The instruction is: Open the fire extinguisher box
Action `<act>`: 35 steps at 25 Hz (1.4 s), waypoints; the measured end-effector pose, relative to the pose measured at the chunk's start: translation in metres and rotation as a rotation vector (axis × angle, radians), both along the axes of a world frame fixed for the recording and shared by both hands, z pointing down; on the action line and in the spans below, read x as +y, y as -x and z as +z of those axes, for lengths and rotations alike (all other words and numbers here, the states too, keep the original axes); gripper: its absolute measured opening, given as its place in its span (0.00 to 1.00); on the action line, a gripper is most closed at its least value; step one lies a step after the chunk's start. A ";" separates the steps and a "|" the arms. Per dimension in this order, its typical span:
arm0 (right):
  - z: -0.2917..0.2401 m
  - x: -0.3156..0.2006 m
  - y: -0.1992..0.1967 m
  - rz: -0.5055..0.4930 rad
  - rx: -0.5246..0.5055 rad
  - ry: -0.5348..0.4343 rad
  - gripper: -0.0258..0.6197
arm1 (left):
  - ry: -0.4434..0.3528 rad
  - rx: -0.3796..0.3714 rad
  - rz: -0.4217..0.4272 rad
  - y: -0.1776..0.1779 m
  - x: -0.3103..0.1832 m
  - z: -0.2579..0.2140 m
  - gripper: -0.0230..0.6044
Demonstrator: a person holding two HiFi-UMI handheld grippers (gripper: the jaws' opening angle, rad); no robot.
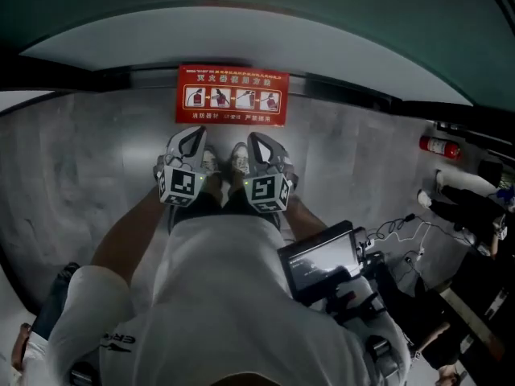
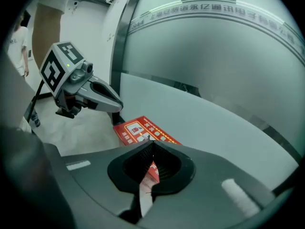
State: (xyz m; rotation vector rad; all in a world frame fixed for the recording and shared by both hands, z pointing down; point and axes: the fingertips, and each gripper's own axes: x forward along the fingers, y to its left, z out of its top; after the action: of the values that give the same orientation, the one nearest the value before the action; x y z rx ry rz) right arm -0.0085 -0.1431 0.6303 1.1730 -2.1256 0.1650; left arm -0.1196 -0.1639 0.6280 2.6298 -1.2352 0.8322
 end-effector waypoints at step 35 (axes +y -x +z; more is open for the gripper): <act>0.178 -0.027 -0.040 -0.307 0.653 -0.072 0.39 | -0.169 -0.630 0.210 -0.004 -0.022 0.164 0.44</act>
State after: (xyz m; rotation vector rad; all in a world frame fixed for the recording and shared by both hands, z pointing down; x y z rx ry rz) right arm 0.0320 -0.1704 0.8088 0.7768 -1.6955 -0.3874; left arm -0.1159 -0.1861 0.7916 2.7573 -1.1885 1.7663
